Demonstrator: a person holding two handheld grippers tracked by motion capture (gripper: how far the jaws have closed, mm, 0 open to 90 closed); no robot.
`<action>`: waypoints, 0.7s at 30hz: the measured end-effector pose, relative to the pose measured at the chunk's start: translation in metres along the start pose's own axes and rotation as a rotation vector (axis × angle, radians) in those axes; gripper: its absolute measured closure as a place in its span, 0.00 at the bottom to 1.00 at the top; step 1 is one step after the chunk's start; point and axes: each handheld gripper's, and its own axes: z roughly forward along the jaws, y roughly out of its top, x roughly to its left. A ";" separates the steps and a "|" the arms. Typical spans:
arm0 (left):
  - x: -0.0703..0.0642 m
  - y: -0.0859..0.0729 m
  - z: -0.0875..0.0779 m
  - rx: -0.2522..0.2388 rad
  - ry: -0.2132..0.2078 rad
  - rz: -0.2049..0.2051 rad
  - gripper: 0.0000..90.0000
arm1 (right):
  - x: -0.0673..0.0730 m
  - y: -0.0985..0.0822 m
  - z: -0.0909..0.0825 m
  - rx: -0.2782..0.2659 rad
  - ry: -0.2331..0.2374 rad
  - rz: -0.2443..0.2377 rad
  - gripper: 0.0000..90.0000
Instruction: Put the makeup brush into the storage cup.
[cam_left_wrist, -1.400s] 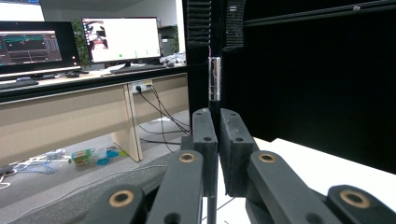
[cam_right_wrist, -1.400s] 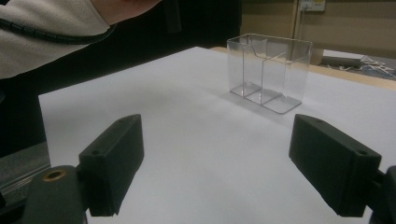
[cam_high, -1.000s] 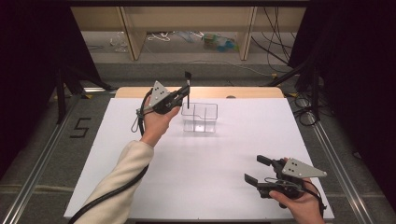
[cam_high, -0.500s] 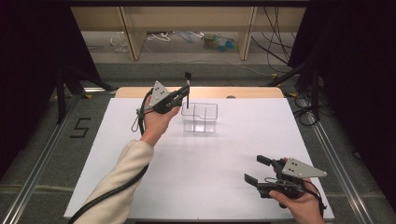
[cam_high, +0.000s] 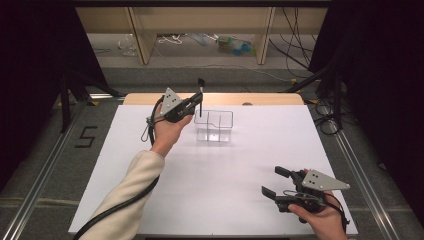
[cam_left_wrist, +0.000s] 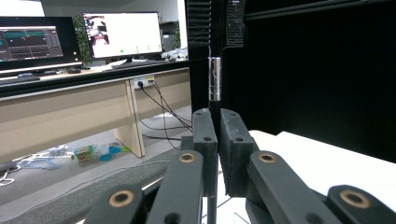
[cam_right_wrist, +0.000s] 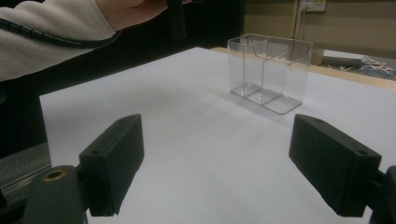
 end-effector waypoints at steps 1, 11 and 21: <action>0.000 0.000 0.000 0.000 0.001 0.002 0.96 | 0.000 0.000 0.000 0.000 0.000 0.000 0.21; 0.001 -0.004 0.000 0.002 -0.002 -0.002 0.96 | 0.000 0.000 0.000 0.000 0.000 0.000 0.21; 0.001 -0.007 0.000 0.005 -0.003 -0.008 0.96 | 0.000 0.000 0.000 0.000 0.001 0.001 0.21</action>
